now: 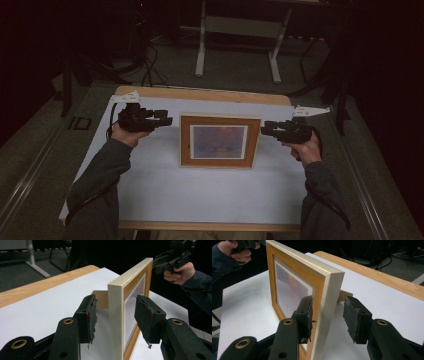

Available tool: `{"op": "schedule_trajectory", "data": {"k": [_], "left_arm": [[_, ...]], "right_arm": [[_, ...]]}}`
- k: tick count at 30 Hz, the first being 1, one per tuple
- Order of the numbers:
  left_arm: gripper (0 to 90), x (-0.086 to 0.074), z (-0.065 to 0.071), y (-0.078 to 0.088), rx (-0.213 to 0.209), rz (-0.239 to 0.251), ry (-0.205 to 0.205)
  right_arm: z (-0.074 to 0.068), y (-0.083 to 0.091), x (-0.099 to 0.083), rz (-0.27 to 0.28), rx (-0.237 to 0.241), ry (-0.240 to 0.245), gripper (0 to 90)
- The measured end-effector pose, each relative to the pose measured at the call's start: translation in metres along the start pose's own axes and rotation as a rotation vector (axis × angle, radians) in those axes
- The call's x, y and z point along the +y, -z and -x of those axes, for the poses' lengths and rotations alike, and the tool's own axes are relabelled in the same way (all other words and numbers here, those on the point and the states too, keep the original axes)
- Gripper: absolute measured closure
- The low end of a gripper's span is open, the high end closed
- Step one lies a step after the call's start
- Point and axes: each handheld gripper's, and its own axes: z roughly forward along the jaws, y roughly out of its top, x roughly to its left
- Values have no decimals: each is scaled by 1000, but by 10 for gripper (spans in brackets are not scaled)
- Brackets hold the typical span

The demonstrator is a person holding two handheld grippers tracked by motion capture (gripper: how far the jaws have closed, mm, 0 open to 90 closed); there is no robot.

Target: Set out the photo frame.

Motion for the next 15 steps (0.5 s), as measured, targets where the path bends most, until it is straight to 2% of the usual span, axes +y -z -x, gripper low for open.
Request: {"op": "schedule_trajectory", "data": {"k": [4, 10, 15], "left_arm": [[542, -2, 2, 9, 42, -10, -9], [569, -10, 7, 15, 118, -67, -22], [586, -17, 11, 18, 143, -85, -22]], "right_arm": [[0, 6, -3, -5, -15, 0, 595], [1, 13, -12, -14, -42, -12, 613], [-3, 17, -20, -33, -88, -23, 643]]}}
